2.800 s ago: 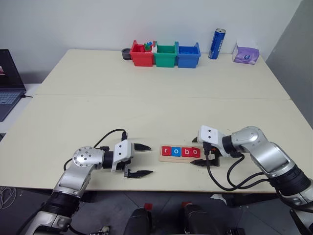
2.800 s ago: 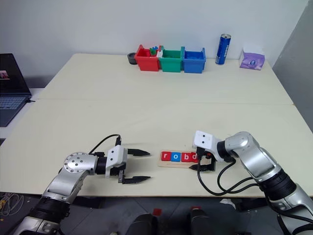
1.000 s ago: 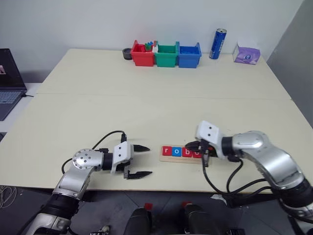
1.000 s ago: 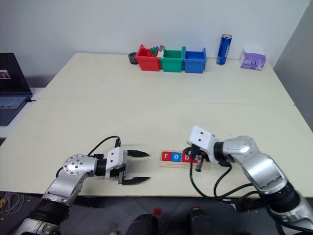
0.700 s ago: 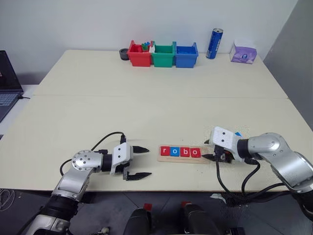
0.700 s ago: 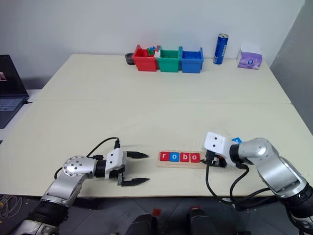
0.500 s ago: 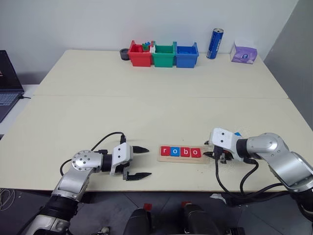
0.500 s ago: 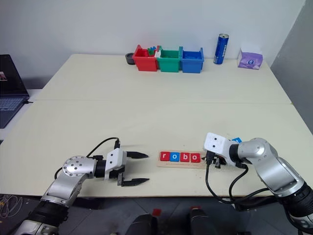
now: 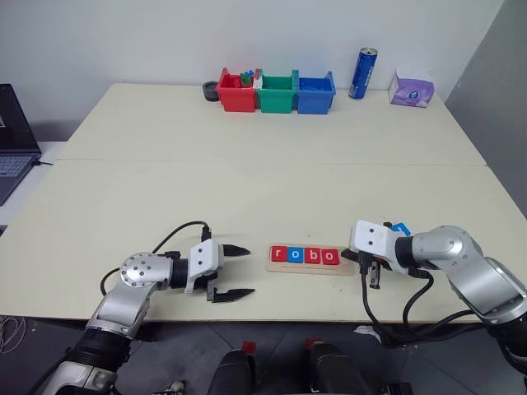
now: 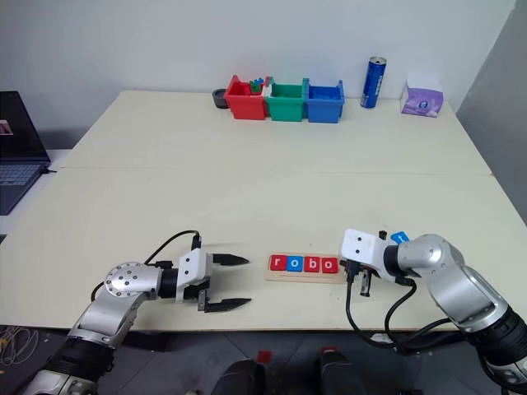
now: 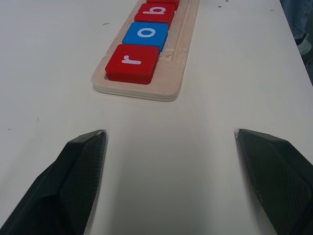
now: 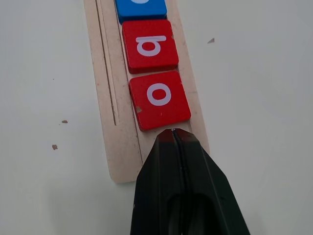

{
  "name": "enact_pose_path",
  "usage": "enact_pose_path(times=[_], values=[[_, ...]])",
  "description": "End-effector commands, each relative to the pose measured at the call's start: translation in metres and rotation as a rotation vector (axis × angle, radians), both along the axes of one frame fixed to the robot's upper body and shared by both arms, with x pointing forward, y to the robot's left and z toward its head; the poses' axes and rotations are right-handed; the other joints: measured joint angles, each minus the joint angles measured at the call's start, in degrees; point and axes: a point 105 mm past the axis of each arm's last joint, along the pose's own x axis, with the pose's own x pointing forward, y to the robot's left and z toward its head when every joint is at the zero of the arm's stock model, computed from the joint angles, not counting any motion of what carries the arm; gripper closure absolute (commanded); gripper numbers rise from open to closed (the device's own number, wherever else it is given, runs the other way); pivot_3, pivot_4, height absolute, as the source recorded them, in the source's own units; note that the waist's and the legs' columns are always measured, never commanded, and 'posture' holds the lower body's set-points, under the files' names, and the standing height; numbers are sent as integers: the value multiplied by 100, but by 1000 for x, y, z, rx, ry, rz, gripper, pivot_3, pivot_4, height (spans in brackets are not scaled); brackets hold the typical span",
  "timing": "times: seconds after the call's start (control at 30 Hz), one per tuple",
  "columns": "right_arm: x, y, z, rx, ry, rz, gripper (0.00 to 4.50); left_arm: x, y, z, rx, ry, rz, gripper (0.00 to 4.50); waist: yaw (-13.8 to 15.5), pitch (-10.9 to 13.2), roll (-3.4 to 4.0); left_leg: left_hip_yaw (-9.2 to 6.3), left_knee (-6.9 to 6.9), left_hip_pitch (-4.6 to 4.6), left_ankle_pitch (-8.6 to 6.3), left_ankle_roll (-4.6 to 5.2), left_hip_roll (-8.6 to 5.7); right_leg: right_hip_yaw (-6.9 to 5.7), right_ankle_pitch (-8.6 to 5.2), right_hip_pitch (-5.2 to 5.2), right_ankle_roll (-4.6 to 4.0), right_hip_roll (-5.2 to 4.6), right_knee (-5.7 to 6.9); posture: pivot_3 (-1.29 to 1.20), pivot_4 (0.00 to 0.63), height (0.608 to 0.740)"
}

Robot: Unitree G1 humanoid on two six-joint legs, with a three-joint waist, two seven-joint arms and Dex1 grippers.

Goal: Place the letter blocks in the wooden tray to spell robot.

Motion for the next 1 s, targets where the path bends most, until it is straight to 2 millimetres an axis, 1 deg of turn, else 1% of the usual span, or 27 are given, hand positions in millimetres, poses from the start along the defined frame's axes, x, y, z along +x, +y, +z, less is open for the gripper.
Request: enact_pose_path(times=[0.03, 0.17, 0.3, 0.37, 0.53, 0.6, 0.7, 0.77, 0.83, 0.87, 0.9, 0.97, 1.0], values=[[3, 6, 5, -17, -37, 40, 4481, -1, 1, 7, 3, -42, -9, 0, -1, 0, 0, 0, 0, 0, 0, 0, 0, 0, 0, 0, 0, 0, 0, 0, 150, 740], [5, 12, 5, -19, -39, 61, 4481, -1, 1, 7, 4, -43, -8, 0, -2, 0, 0, -1, 0, 0, 0, 0, 0, -1, 0, 0, 1, 0, 0, 0, 150, 740], [7, 24, 8, 11, -39, 88, 4481, -1, 0, 6, 2, -42, -7, 0, -2, 0, 0, -1, 0, 0, 0, 0, 0, -2, 0, 0, -1, 0, 0, 0, 150, 740], [7, 25, 8, 12, -38, 93, 4481, -1, 0, 6, 1, -42, -6, 0, -1, 0, 0, -1, 0, 0, 0, 0, 0, -1, 1, 0, -1, 0, 0, 0, 150, 740], [11, 18, 10, -11, -68, 81, 4481, -2, 0, 6, 0, -43, -3, 0, 1, 0, 0, -1, 0, 0, 0, 0, 0, -2, 1, 0, -1, 0, 0, 0, 150, 740], [12, 12, 20, 19, -80, 49, 4481, -2, -1, 7, -3, -43, -1, 0, 1, 0, 0, -1, 0, 0, 0, 0, -1, -2, 1, 0, -1, -1, 0, 0, 150, 740], [10, 4, 36, 112, -78, -14, 4481, -3, -1, 7, -7, -43, 3, 0, 6, 0, 0, -2, 0, 0, 0, 0, 0, -1, 1, 0, -1, -1, 0, 0, 150, 740], [17, -12, 50, 204, -130, -143, 4124, -3, 0, 7, -14, -42, 11, 0, 9, 0, 0, -3, 0, -1, 0, 0, -1, -1, 1, 0, -2, -1, 0, 0, 150, 740], [27, -38, 58, 259, -216, -315, 3593, -4, 0, 7, -19, -41, 16, 0, 12, -2, -3, -5, -1, -3, 0, 0, 0, -4, 1, 1, -2, -1, 0, 0, 150, 740], [30, -50, 59, 277, -254, -393, 3293, -4, 0, 7, -19, -40, 16, 0, 13, -2, -3, -4, 0, -3, 0, 0, -1, -3, 1, 2, -2, -1, 0, 0, 150, 740], [32, -61, 60, 315, -292, -481, 2891, -4, 0, 7, -19, -40, 16, 0, 13, -2, -3, -3, -1, -3, 0, 0, -2, -2, 1, 2, -2, -2, 0, 0, 150, 740], [33, -78, 60, 395, -344, -639, 2189, -5, 0, 7, -20, -38, 16, 0, 12, -3, -4, -2, -1, -2, 0, 0, -2, 0, 1, 2, -1, -2, 1, 0, 150, 740], [32, -84, 57, 420, -353, -698, 1880, -5, 0, 7, -20, -37, 16, 0, 13, -4, -3, -3, -2, -1, 0, 0, 0, 0, 1, 2, -2, -1, 2, 0, 150, 740]])
